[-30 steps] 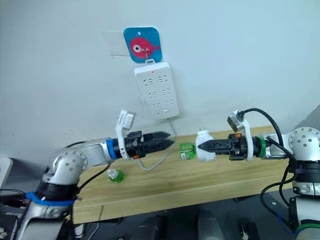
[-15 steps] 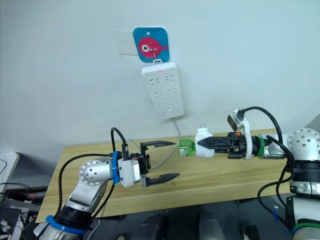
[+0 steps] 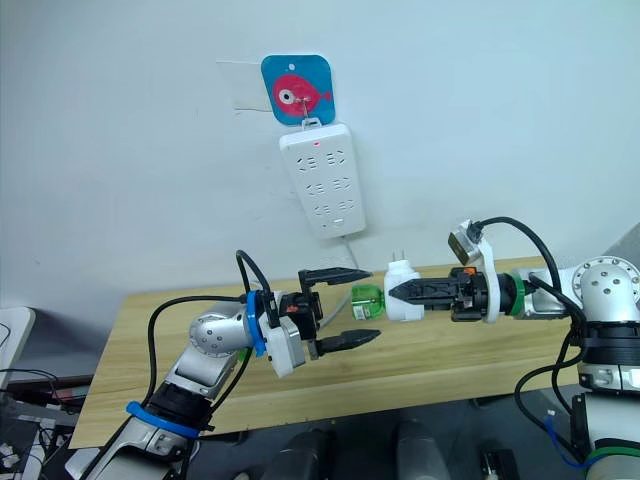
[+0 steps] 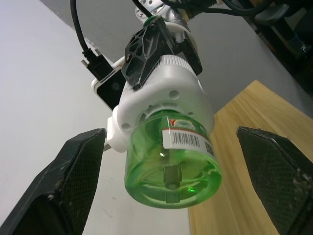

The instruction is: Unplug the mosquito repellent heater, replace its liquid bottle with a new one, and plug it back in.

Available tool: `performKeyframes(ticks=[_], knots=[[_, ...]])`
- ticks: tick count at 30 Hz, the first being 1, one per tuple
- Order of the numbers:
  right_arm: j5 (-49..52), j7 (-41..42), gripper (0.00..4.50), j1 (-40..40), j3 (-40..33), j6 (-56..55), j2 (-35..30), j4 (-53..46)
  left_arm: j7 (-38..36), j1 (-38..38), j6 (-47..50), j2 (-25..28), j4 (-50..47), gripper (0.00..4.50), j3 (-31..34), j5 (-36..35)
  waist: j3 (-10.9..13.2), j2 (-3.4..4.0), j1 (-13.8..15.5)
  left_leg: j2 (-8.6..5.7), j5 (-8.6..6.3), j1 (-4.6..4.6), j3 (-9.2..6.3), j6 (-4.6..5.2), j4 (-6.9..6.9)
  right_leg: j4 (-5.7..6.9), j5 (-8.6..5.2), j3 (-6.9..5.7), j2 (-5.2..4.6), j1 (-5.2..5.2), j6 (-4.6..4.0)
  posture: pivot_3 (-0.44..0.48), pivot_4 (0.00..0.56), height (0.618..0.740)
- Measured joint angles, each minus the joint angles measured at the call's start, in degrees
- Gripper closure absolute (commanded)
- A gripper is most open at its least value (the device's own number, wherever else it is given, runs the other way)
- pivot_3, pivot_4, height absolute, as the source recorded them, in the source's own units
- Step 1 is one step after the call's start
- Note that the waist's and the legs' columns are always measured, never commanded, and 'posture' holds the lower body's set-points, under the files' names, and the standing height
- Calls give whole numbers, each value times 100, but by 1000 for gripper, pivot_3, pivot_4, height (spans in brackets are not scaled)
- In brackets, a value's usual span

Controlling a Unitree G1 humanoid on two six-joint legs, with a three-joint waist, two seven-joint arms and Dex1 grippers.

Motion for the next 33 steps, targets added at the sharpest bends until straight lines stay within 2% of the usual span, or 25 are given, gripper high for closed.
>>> performKeyframes(ticks=[5, 6, 10, 12, 14, 15, 17, 18, 22, 27, 29, 33], knots=[[207, -126, 1526, 74, 1, -2, 24, -27, 6, -32, -36, 70, 90, 2084, -23, -45, 0, 0, -1, 0, 0, -1, -3, 0, -1, -1, 0, -1, 0, 0, 0, -73, 182, 740], [238, -148, 1526, 91, 1, -4, 25, -31, 3, -32, -37, 80, 90, 2235, -38, -64, 0, 0, -1, -1, 0, 0, -2, 0, -1, 0, 0, 0, 0, 0, 0, -73, 182, 740], [365, -243, 1526, 105, 1, -15, 17, -32, -29, -31, 43, 102, 79, 2235, -85, -227, 0, 0, -4, 0, 0, 0, -3, 0, 0, 1, 0, -1, 0, 0, 0, -73, 182, 740], [371, -253, 1526, 105, 0, -40, -17, -35, -256, 61, 976, 137, -206, 2235, -235, -904, 0, 0, -14, -1, 0, -1, -3, 1, 0, 2, 0, -1, 1, -1, 0, -73, 188, 740], [337, -224, 1526, 106, -1, -49, -91, -82, -424, 227, 2673, 262, -770, 2235, -399, -1953, 1, 1, -42, -1, -1, -3, -7, 2, 0, 3, 0, -2, 2, -2, 1, -73, 188, 740], [271, -151, 1526, 108, 7, -56, -131, -188, -459, 246, 3857, 420, -1144, 2235, -442, -2677, 3, 0, -65, 1, -1, -4, -15, 2, 1, 6, -1, -7, 2, -2, 2, -65, 197, 740], [193, 14, 1526, 132, 35, -40, -198, -373, -463, 221, 5128, 660, -1568, 2235, -419, -3480, 3, 0, -84, 3, -1, -3, -21, 2, 1, 6, -2, -14, 10, 0, 3, -65, 197, 740], [113, 186, 1526, 162, 117, -48, -297, -531, -444, 149, 6129, 807, -1745, 2235, -385, -4181, 3, 0, -94, 2, -1, -2, -21, 2, 1, 9, -3, -17, 19, 0, 3, -65, 197, 740], [-273, 713, 1526, 202, 325, -81, -515, -1155, -57, -191, 9045, 1073, -1737, 2235, -111, -6313, 7, -3, -156, 0, -2, -1, -20, 3, 2, 7, -19, -17, 22, 1, 30, -69, 208, 740], [-423, 996, 1526, 230, 411, -160, -501, -1505, 738, -478, 11265, 1012, -922, 2235, 260, -8291, 11, -8, -156, 0, -2, 0, -20, 4, 2, 7, -15, -16, 21, 0, 22, -79, 219, 740], [-428, 1007, 1526, 266, 422, -176, -495, -1514, 1085, -490, 11700, 890, -678, 2235, 391, -8686, 11, -8, -149, -3, -2, 0, -20, 4, 1, 4, -5, -15, 17, 0, 5, -81, 220, 740], [-400, 915, 1526, 312, 399, -158, -476, -1352, 1517, -466, 12072, 798, -485, 2235, 612, -9007, 13, -12, -139, -4, -2, 0, -17, 3, 0, 4, -4, -8, 4, -1, 2, -81, 223, 740]])
